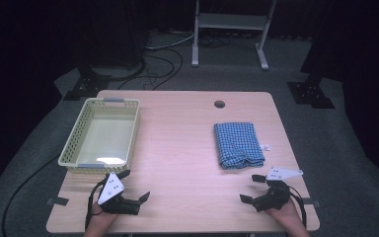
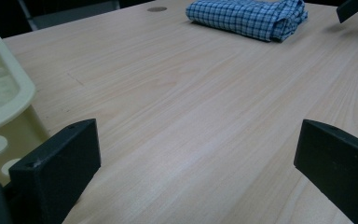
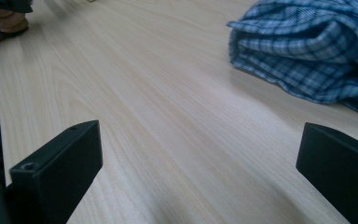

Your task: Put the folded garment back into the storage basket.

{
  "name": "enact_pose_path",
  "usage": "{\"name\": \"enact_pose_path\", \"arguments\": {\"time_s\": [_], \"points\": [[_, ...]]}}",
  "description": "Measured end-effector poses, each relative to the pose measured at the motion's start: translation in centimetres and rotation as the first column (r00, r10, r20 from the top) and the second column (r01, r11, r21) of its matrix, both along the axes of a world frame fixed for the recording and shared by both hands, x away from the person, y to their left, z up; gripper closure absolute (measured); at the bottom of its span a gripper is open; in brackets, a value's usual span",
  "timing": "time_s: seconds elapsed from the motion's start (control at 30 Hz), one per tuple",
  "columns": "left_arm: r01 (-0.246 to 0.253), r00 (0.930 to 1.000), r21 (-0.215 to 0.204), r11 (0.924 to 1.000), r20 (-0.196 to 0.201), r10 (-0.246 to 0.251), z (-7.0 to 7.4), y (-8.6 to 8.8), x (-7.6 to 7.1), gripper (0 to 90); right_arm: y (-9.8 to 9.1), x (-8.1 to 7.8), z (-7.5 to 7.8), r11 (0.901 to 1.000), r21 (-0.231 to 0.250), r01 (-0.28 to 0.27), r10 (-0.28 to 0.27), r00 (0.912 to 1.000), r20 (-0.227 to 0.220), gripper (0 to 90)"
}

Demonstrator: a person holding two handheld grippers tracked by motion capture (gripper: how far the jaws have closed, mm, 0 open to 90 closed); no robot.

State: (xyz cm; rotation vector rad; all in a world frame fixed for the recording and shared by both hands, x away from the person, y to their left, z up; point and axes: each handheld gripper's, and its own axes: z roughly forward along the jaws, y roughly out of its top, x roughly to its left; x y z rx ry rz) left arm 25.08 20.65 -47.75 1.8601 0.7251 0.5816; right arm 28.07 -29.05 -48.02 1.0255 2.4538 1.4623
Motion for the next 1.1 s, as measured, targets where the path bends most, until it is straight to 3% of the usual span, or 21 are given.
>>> {"name": "enact_pose_path", "arguments": {"time_s": [0.37,0.77,1.1], "points": [[0.004,1.0,-0.003,1.0,0.002,-0.004,0.0,0.0,0.0,0.0,1.2,-0.4,1.1,0.9993,0.004,-0.039,0.038,0.9991,0.018,0.0],[0.002,1.0,-0.002,1.0,0.002,-0.002,0.0,0.0,0.0,0.0,2.0,-1.0,3.9,0.9966,0.012,-0.082,0.08,0.9938,0.077,0.0],[0.003,1.0,-0.002,1.0,0.001,-0.003,0.0,0.0,0.0,0.0,1.6,-1.0,6.8,0.9975,0.039,-0.059,0.053,0.9869,0.153,0.0]]}}
